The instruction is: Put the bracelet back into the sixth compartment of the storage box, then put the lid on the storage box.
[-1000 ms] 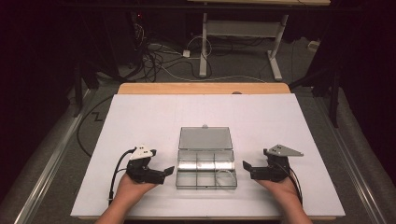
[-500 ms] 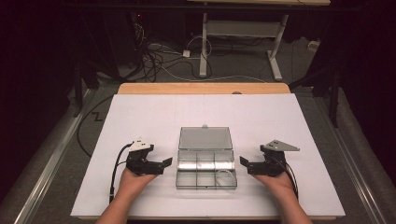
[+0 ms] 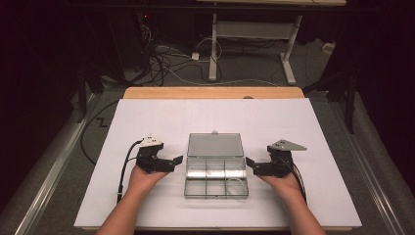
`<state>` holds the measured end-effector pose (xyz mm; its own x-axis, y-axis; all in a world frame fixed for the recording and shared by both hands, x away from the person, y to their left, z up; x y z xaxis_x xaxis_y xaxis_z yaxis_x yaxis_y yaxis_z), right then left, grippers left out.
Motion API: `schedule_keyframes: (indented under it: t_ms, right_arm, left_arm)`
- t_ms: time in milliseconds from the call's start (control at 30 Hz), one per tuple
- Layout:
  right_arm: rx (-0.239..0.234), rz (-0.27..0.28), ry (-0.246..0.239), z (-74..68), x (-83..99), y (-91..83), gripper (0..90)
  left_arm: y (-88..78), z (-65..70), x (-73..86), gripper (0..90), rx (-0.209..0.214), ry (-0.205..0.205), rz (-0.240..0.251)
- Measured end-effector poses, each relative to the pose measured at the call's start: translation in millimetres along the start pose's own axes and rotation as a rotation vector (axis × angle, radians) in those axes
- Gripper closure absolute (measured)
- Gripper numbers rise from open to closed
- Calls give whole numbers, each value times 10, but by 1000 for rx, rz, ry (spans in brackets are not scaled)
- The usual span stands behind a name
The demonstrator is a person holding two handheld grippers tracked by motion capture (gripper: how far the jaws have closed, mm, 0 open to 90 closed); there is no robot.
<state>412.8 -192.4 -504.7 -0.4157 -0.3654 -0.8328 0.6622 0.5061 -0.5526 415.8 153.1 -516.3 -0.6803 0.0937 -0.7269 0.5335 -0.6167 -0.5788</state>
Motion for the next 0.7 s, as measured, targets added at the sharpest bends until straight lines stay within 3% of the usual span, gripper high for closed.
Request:
schedule_keyframes:
  t_ms: [200, 433, 700]
  right_arm:
    - [-11, -3, 12, 22, -106, 80, 5]
    - [-26, 1, 35, 70, -248, 161, 7]
    - [-50, 8, 62, 14, -358, 277, 13]
  left_arm:
    - [58, -43, -89, 0, 2, -19, -2]
    - [94, 14, -230, 0, 17, -17, 3]
    - [203, 76, -280, 0, 34, -31, -20]
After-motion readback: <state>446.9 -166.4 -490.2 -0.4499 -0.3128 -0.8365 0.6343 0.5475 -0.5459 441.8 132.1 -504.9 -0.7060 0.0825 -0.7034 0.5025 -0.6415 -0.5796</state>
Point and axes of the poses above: each handheld gripper's, and its own axes: y roughly forward along the jaws, x roughly out of its underside, z roughly to its right, the point moved 6 cm from there along y, roughly forward along the jaws, and after that the axes turned 10 degrees about -y, right-handed, at the moved point
